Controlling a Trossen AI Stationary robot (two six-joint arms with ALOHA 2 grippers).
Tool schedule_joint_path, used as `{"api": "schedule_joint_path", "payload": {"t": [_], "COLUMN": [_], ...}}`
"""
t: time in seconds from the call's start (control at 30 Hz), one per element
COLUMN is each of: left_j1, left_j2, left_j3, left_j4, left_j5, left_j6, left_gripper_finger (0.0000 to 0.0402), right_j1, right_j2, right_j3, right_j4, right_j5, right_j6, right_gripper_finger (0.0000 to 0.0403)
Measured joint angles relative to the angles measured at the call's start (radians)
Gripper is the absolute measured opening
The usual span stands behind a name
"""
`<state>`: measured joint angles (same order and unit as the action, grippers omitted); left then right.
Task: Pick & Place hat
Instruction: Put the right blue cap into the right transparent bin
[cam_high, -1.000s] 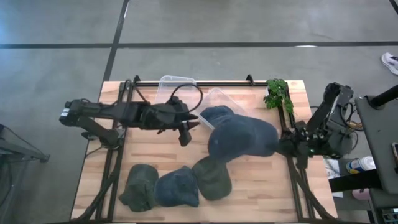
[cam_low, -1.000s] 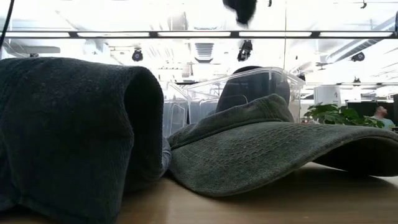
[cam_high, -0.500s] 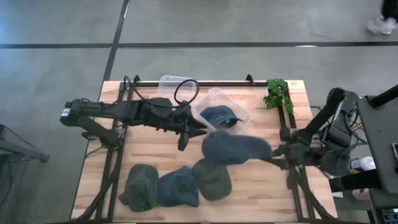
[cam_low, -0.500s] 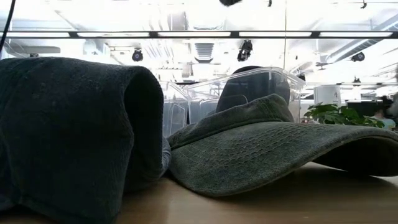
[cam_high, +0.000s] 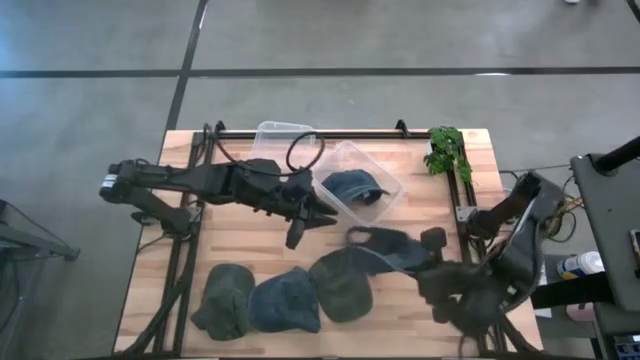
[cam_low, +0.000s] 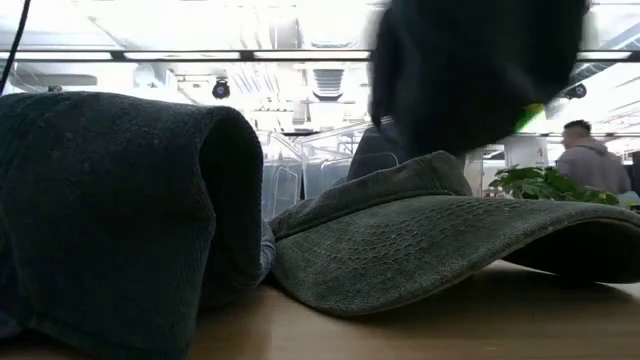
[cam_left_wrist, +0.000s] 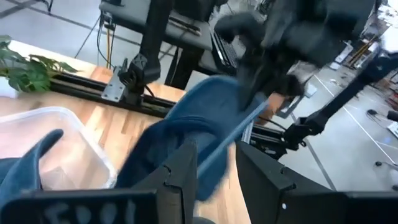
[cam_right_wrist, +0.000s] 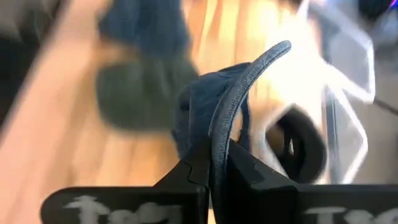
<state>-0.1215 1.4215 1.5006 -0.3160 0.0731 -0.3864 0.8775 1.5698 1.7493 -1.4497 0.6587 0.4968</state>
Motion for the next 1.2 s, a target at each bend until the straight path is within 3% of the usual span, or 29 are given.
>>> {"api": "schedule_joint_path", "payload": {"t": [0.1,0.6,0.83,1.2], "left_j1": [-0.006,-0.009,-0.014,-0.026], "left_j2": [0.0,0.114,0.181,0.128], "left_j3": [-0.001,-0.048,-0.05,-0.048], "left_j4": [-0.039,-0.119,-0.303,-0.373], "left_j5": [-0.001,0.064,0.091,0.067], "left_j6": [-0.001,-0.01,-0.09,-0.089], "left_gripper_finger": [0.0106,0.0106,0.0106,0.0106], "right_j1": [0.028,0.25,0.296,0.243], "right_j2": [0.075,0.349,0.469,0.44], "right_j3": [0.04,0.06,0.214,0.345], "right_j4": [-0.129,-0.121,-0.121,-0.12], "right_j5": [-0.053,-0.079,0.059,0.348], "right_j6": [0.004,-0.356,-0.532,-0.654], "right_gripper_finger": [0.0012,0.0013,0.0013,0.0013]}}
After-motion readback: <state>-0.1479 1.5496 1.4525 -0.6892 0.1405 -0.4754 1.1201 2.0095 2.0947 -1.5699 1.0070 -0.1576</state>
